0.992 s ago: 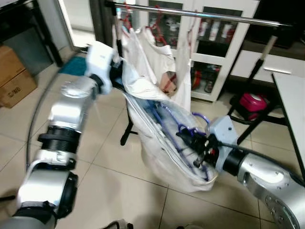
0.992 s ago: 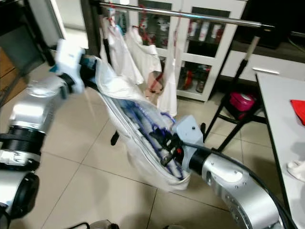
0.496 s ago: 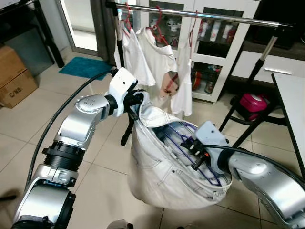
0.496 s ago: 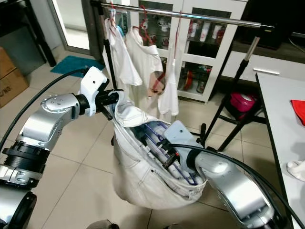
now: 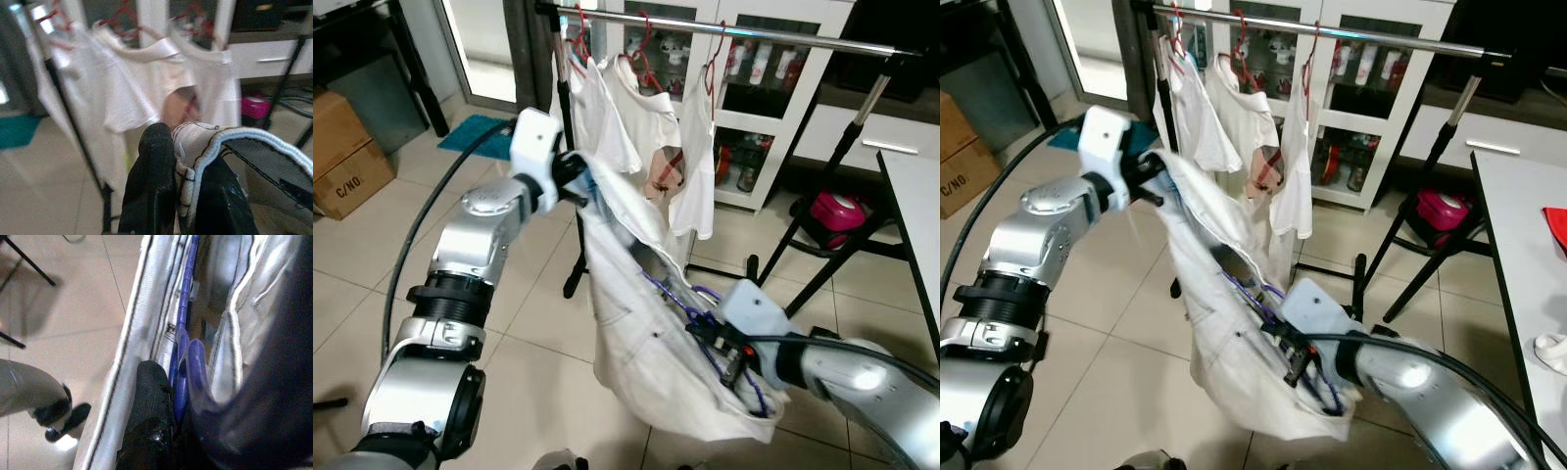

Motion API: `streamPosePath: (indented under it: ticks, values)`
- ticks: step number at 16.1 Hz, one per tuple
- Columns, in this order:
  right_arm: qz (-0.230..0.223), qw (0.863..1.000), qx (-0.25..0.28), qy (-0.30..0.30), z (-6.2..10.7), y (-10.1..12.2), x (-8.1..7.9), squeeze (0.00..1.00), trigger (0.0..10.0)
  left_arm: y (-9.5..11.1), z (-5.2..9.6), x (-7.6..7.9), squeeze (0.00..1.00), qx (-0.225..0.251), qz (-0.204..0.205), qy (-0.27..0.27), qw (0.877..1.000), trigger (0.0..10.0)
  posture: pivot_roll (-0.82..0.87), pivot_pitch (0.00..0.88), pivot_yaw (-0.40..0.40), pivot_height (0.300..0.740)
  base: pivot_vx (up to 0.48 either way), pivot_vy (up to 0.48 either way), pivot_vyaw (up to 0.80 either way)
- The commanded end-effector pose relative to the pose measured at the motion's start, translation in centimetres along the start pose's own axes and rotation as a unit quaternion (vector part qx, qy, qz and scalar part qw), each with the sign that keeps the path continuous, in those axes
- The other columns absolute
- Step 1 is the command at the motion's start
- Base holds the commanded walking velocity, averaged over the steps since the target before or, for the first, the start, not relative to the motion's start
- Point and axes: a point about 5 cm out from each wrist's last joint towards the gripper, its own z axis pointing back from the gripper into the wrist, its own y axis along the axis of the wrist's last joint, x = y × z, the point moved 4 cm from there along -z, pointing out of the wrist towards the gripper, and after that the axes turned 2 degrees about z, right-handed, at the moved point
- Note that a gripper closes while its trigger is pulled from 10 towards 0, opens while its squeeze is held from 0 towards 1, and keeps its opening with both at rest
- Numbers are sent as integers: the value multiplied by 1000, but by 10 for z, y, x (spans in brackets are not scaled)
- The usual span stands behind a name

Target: Hang hanger

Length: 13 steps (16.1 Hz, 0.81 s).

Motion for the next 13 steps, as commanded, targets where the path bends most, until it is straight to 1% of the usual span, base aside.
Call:
streamPosePath:
  ticks: [1, 3, 4, 5, 6, 7, 8, 9, 10, 11, 12, 13]
  values:
    - [-31, 998, -4, 45, 7, -14, -11, 0, 0, 46, 14, -48, 0, 73, -24, 106, 991, 0, -79, 5, 32, 740, 0, 0, 0]
    - [-41, 996, 46, 64, 15, 0, -17, 0, 0, 27, 13, -60, 0, 49, -26, 143, 988, 0, -82, 3, 35, 740, 0, 0, 0]
    - [-67, 992, 88, 63, 19, 11, -16, 0, 0, 16, 12, -62, 0, 35, -19, 151, 988, 0, -81, 2, 34, 740, 0, 0, 0]
    - [-95, 986, 125, 52, 21, 20, -12, 0, 0, 4, 12, -62, 0, 19, -13, 156, 987, 0, -83, 0, 36, 740, 0, 0, 0]
    - [-104, 984, 137, 45, 21, 23, -10, 0, 0, -1, 12, -63, 0, 14, -10, 158, 987, 0, -83, 0, 36, 740, 0, 0, 0]
    - [-124, 980, 157, 21, 21, 25, -3, 0, 0, -12, 12, -63, 0, 3, 1, 161, 987, 0, -84, 0, 38, 740, 0, 0, 0]
    - [-145, 972, 181, -32, 19, 28, 13, 0, 0, -19, 10, -54, 0, -2, 11, 132, 991, 0, -85, 0, 39, 740, 0, 0, 0]
    - [-157, 967, 193, -53, 19, 29, 19, 0, 0, -22, 8, -48, 0, -2, 17, 113, 993, 0, -85, 0, 40, 740, 0, 0, 0]
    - [-215, 933, 245, -154, 20, 39, 48, 0, 0, -25, 5, -4, 0, 5, 23, -18, 1000, 0, -80, 0, 40, 740, 0, 0, 0]
    - [-242, 914, 267, -187, 20, 43, 58, 0, 0, -26, 7, 15, 0, 8, 22, -70, 997, 0, -80, 0, 42, 740, 0, 0, 0]
    - [-282, 881, 296, -238, 21, 47, 72, 0, 0, -29, 13, 39, 0, 9, 22, -131, 991, 0, -79, 0, 42, 740, 0, 0, 0]
    - [-308, 849, 316, -290, 22, 47, 85, 0, 0, -31, 22, 61, 0, 7, 19, -179, 984, 0, -75, 0, 40, 740, 0, 0, 0]
